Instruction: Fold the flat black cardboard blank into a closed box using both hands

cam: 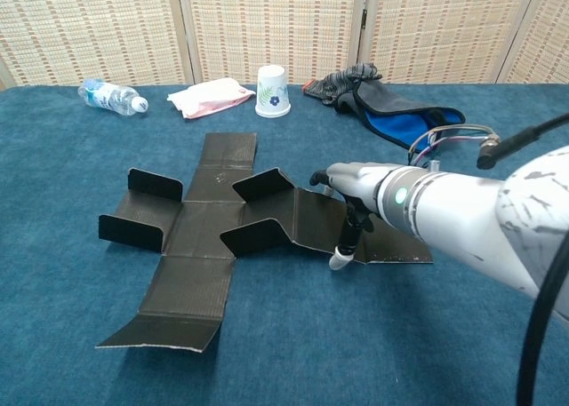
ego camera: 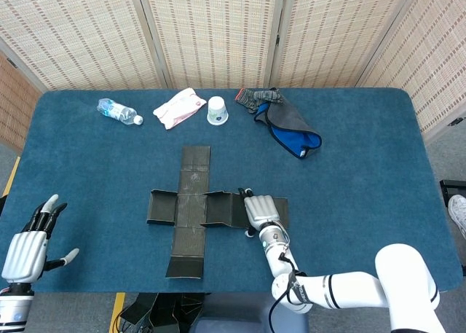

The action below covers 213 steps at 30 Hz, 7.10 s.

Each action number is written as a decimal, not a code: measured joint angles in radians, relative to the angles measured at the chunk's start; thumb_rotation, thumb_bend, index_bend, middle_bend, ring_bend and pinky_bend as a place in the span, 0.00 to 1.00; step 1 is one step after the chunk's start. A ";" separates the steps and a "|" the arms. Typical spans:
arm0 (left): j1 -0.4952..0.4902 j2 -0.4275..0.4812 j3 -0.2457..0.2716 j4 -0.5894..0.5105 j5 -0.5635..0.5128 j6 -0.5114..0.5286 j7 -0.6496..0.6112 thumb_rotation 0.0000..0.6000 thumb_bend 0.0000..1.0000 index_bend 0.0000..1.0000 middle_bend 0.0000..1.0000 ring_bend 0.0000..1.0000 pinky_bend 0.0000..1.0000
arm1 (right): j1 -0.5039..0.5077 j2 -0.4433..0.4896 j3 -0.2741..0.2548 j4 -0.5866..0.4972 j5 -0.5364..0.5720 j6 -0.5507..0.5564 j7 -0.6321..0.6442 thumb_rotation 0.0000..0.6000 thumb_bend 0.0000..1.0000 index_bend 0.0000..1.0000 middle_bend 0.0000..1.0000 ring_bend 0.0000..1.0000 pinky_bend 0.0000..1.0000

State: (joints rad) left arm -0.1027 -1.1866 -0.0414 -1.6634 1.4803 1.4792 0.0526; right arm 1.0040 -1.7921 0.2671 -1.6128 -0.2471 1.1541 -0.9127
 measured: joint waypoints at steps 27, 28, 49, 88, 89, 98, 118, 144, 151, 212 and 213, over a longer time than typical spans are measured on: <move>-0.086 -0.065 -0.040 0.213 0.000 -0.093 -0.108 1.00 0.07 0.28 0.20 0.46 0.59 | 0.037 -0.022 0.011 0.076 -0.021 -0.081 0.013 1.00 0.19 0.17 0.24 0.79 0.89; -0.101 -0.073 -0.043 0.244 0.007 -0.108 -0.122 1.00 0.07 0.28 0.20 0.50 0.59 | 0.037 -0.019 0.009 0.079 -0.030 -0.091 0.016 1.00 0.19 0.18 0.24 0.79 0.89; -0.351 -0.327 -0.005 0.703 0.160 -0.267 -0.189 1.00 0.06 0.00 0.00 0.54 0.65 | 0.068 0.027 -0.032 0.146 -0.178 -0.242 0.140 1.00 0.19 0.21 0.26 0.79 0.89; -0.451 -0.545 -0.008 0.801 0.074 -0.336 -0.305 1.00 0.07 0.00 0.00 0.50 0.67 | 0.039 0.061 -0.068 0.101 -0.301 -0.222 0.279 1.00 0.19 0.22 0.28 0.79 0.89; -0.453 -0.543 -0.011 0.791 0.069 -0.338 -0.313 1.00 0.07 0.00 0.00 0.50 0.67 | 0.038 0.062 -0.068 0.101 -0.308 -0.223 0.283 1.00 0.19 0.22 0.28 0.79 0.89; -0.465 -0.511 -0.033 0.686 0.029 -0.370 -0.386 1.00 0.07 0.00 0.00 0.49 0.67 | 0.034 0.086 -0.081 0.099 -0.367 -0.242 0.299 1.00 0.19 0.23 0.28 0.79 0.89; -0.508 -0.391 -0.062 0.443 -0.062 -0.564 -0.671 1.00 0.07 0.00 0.00 0.53 0.70 | 0.133 0.185 -0.130 0.109 -0.513 -0.330 0.182 1.00 0.19 0.29 0.30 0.79 0.92; -0.555 -0.334 0.023 0.418 0.062 -0.598 -1.058 1.00 0.07 0.00 0.00 0.49 0.73 | 0.244 0.201 -0.173 0.231 -0.867 -0.416 0.236 1.00 0.19 0.36 0.33 0.79 0.93; -0.555 -0.386 0.005 0.460 0.035 -0.574 -1.055 1.00 0.07 0.00 0.00 0.48 0.73 | 0.251 0.195 -0.175 0.278 -0.923 -0.440 0.269 1.00 0.19 0.36 0.33 0.79 0.93; -0.643 -0.411 0.029 0.553 0.084 -0.635 -1.409 1.00 0.07 0.10 0.01 0.50 0.73 | 0.295 0.114 -0.179 0.554 -1.229 -0.458 0.280 1.00 0.19 0.38 0.33 0.79 0.93; -0.645 -0.413 0.032 0.560 0.087 -0.634 -1.415 1.00 0.07 0.11 0.01 0.51 0.72 | 0.294 0.114 -0.176 0.553 -1.226 -0.458 0.279 1.00 0.19 0.38 0.33 0.79 0.93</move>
State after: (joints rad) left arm -0.7479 -1.5994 -0.0095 -1.1033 1.5676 0.8451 -1.3626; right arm 1.2979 -1.6782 0.0909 -1.0601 -1.4729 0.6956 -0.6336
